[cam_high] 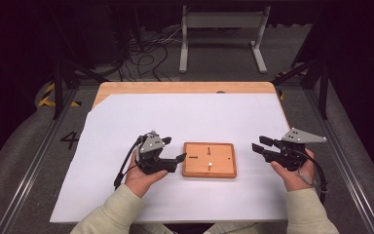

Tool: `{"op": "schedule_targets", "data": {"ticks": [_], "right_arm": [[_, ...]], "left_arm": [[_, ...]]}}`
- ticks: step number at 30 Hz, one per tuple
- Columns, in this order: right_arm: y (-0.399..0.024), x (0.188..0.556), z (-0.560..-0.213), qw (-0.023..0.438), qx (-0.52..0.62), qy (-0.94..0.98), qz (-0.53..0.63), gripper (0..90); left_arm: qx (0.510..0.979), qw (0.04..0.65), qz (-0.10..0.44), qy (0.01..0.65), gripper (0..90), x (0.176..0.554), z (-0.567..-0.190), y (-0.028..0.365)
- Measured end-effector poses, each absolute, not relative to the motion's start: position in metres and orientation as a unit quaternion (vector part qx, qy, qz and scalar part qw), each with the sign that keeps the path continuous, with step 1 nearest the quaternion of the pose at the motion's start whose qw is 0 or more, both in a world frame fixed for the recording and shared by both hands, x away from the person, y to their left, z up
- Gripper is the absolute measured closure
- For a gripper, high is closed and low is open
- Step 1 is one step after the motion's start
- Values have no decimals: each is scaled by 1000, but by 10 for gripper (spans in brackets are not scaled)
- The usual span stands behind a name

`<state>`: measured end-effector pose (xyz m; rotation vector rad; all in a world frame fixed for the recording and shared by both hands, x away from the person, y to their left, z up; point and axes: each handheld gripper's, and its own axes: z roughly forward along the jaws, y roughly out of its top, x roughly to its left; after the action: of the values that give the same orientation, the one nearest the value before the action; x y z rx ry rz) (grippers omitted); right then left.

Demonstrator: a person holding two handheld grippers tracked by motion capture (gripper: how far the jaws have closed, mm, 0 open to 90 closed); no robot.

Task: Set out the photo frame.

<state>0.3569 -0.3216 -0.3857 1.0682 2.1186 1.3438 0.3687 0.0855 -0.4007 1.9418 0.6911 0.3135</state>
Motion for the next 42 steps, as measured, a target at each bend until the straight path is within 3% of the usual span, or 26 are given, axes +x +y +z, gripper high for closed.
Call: {"op": "schedule_targets", "data": {"ticks": [9,24,32,42], "right_arm": [[-326,356,-392,201,397,753,485,548],[-329,352,-397,200,403,755,476,548],[-332,349,-398,203,407,753,475,548],[-333,347,-400,200,409,753,475,545]], "left_arm": [[812,513,104,259,236,376,-407,55],[829,508,76,220,515,381,-420,26],[833,521,52,177,521,377,-427,18],[849,497,29,176,630,380,-440,12]]}}
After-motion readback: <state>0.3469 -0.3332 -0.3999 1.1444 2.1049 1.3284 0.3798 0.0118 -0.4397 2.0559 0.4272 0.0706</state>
